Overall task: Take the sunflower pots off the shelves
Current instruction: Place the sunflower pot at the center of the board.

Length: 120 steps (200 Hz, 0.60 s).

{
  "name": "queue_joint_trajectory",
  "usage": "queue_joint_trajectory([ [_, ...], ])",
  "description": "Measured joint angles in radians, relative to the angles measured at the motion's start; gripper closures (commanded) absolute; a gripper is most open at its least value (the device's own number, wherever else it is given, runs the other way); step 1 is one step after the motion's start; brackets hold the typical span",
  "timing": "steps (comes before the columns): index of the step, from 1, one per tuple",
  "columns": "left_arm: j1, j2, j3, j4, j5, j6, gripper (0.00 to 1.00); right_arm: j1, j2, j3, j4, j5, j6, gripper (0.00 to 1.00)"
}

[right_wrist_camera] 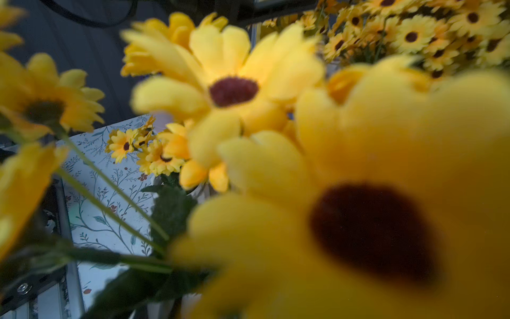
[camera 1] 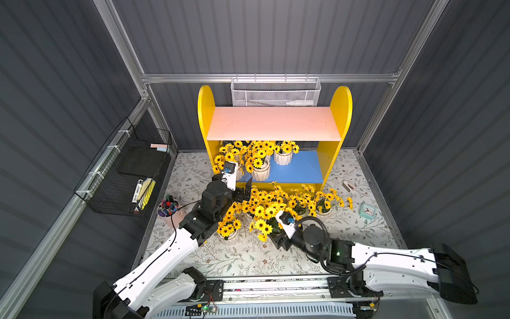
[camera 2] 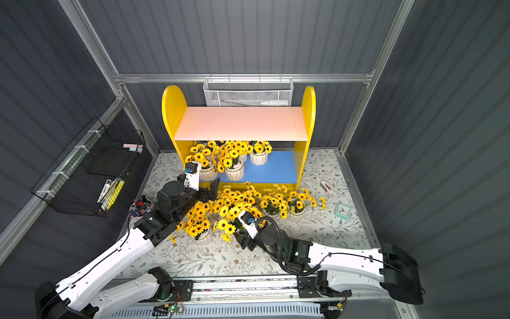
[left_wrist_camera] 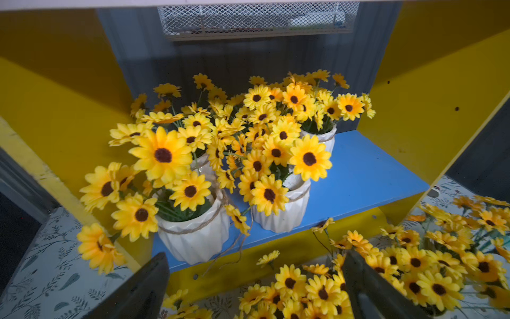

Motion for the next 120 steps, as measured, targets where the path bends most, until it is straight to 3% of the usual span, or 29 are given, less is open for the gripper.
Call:
queue_joint_trajectory([
  [39,0.0,0.0,-0.002,-0.006,-0.035,0.0,0.01,0.058,0.3,-0.01,0.192,0.019,0.068,1.0],
  [120,0.0,-0.019,-0.03,0.002,-0.037,0.001,0.01,0.052,0.658,0.035,0.576,0.091,0.076,1.0],
])
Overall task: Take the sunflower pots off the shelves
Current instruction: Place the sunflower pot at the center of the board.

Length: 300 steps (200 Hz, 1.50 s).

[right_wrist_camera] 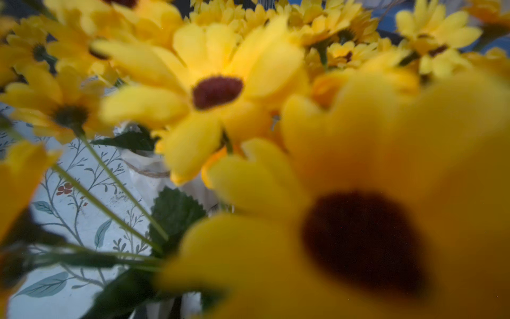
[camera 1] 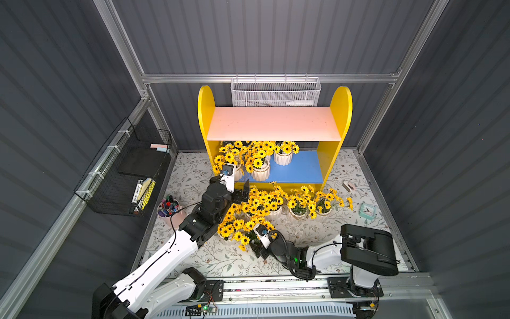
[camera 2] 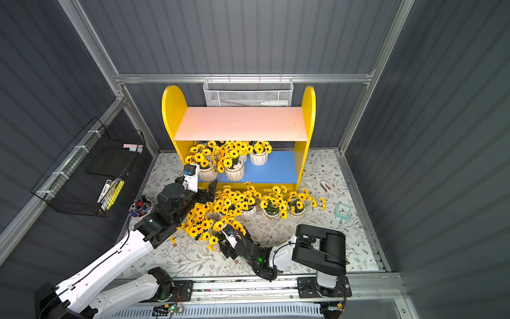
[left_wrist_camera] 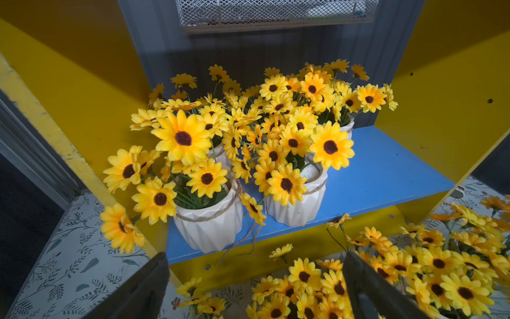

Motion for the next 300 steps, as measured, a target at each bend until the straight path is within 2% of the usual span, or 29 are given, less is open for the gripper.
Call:
queue_joint_trajectory([
  [48,0.0,-0.014,-0.005,0.005,0.004,0.004,0.01,0.0,0.17,0.026,0.276,0.063,-0.021,1.0],
  [53,0.0,-0.014,-0.005,0.006,0.004,0.004,0.0,0.0,0.181,0.027,0.297,0.067,-0.025,0.86],
  [60,0.0,-0.013,-0.005,0.007,0.004,0.004,0.01,0.0,0.191,0.027,0.318,0.073,-0.029,0.58],
  [69,0.0,-0.013,-0.005,0.007,0.004,0.004,0.01,0.001,0.192,0.026,0.326,0.078,-0.033,0.38],
  [80,0.0,-0.013,-0.005,0.007,0.007,0.004,0.01,0.001,0.19,0.026,0.325,0.08,-0.04,0.05],
  [83,0.0,-0.013,-0.005,0.007,0.008,0.004,0.01,0.001,0.188,0.026,0.323,0.081,-0.041,0.02],
  [138,0.0,-0.013,-0.005,0.007,0.023,0.004,0.01,0.0,0.049,0.024,0.205,0.069,-0.064,0.01],
  [214,0.0,-0.013,-0.005,0.007,0.065,0.004,0.01,0.001,-0.083,-0.022,-0.103,0.035,-0.002,0.01],
  [300,0.0,-0.031,-0.005,0.007,0.093,0.01,0.01,0.005,-0.534,-0.047,-0.62,-0.06,0.112,0.01],
])
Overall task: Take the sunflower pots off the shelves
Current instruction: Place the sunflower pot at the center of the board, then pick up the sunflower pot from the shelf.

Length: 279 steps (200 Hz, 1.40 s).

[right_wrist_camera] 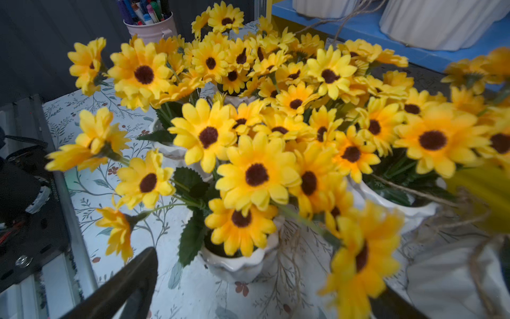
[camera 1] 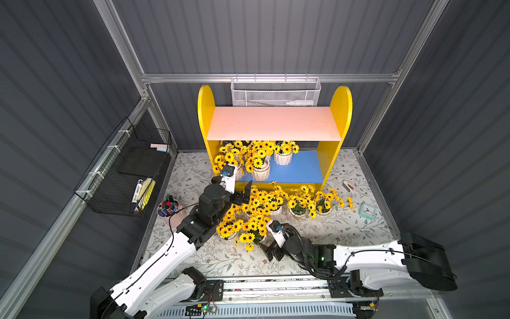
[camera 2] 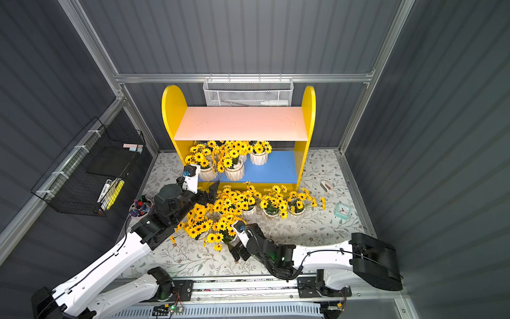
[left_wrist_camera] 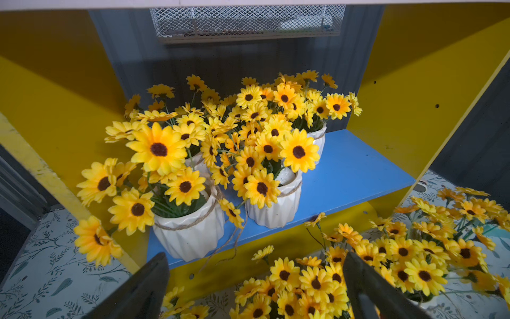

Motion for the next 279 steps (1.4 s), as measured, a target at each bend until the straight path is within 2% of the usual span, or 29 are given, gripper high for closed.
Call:
queue_joint_trajectory([
  [41,0.0,-0.016,0.0,-0.001,-0.008,0.002,0.0,-0.003,-0.153,0.014,-0.169,0.017,-0.013,0.01],
  [65,0.0,-0.016,0.006,-0.018,-0.068,0.0,0.01,-0.043,-0.199,0.075,-0.243,0.029,-0.037,0.01],
  [86,0.0,-0.006,0.023,-0.051,-0.132,-0.003,0.01,-0.141,-0.23,0.143,-0.282,0.007,-0.051,0.01],
  [119,0.013,0.027,0.062,-0.101,-0.177,-0.027,0.01,-0.359,-0.237,0.246,-0.306,-0.058,-0.05,0.01],
  [143,0.017,0.053,0.079,-0.122,-0.153,-0.047,0.01,-0.461,-0.172,0.316,-0.304,-0.119,-0.054,0.01],
  [168,0.02,0.06,0.08,-0.128,-0.051,-0.058,0.01,-0.544,-0.079,0.37,-0.291,-0.206,-0.054,0.01],
  [207,0.036,0.042,0.08,-0.117,0.104,-0.076,0.01,-0.59,0.083,0.442,-0.241,-0.269,-0.072,0.01],
  [279,0.113,-0.017,0.08,-0.111,0.095,-0.11,0.01,-0.6,0.338,0.594,-0.152,-0.29,-0.126,0.01],
])
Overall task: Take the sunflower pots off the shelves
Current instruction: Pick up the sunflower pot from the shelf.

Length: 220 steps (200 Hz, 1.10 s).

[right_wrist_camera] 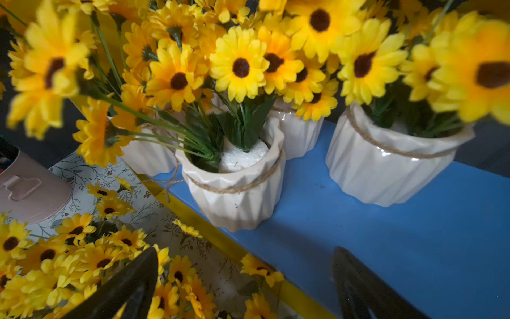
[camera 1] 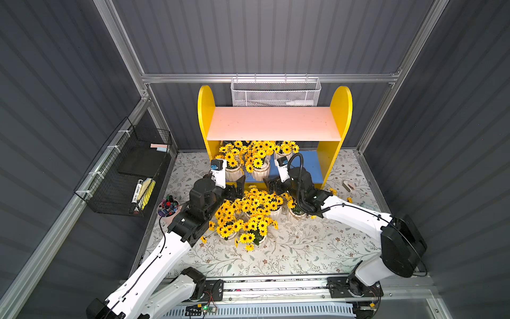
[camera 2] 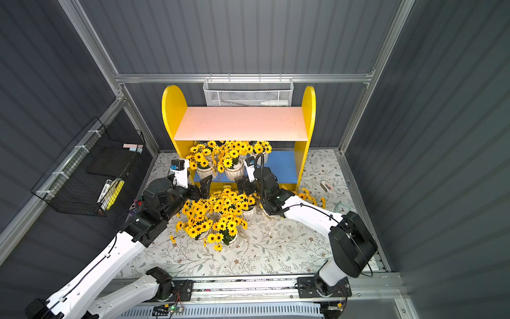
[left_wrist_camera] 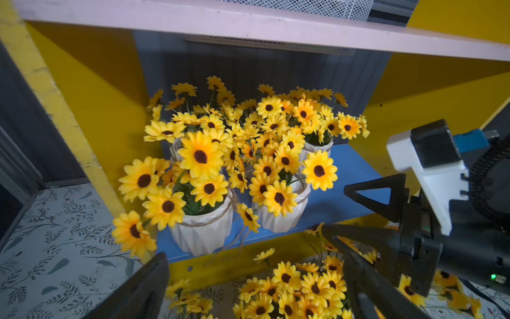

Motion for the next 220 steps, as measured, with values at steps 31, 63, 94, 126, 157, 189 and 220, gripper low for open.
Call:
queue_joint_trajectory([
  [31,0.003,0.0,0.0,0.0,0.0,-0.004,0.01,-0.011,0.081,0.056,0.049,-0.003,-0.008,0.01],
  [63,0.003,0.0,0.0,0.0,0.0,-0.007,0.01,-0.026,0.135,0.096,0.069,-0.021,-0.007,0.01],
  [94,0.003,0.0,0.0,0.003,0.0,-0.007,0.01,-0.035,0.188,0.137,0.089,-0.063,-0.007,0.01],
  [126,0.003,0.0,0.0,0.014,0.001,-0.007,0.01,-0.038,0.213,0.138,0.123,-0.097,-0.011,0.01],
  [157,0.003,0.0,0.0,0.015,0.001,-0.007,0.01,-0.041,0.226,0.139,0.152,-0.106,-0.012,0.01],
  [189,0.003,0.0,0.0,0.016,0.0,-0.007,0.0,-0.041,0.254,0.174,0.161,-0.118,-0.026,0.01],
  [220,0.003,0.0,0.0,0.021,0.001,-0.007,0.01,-0.04,0.276,0.203,0.161,-0.124,-0.045,0.01],
])
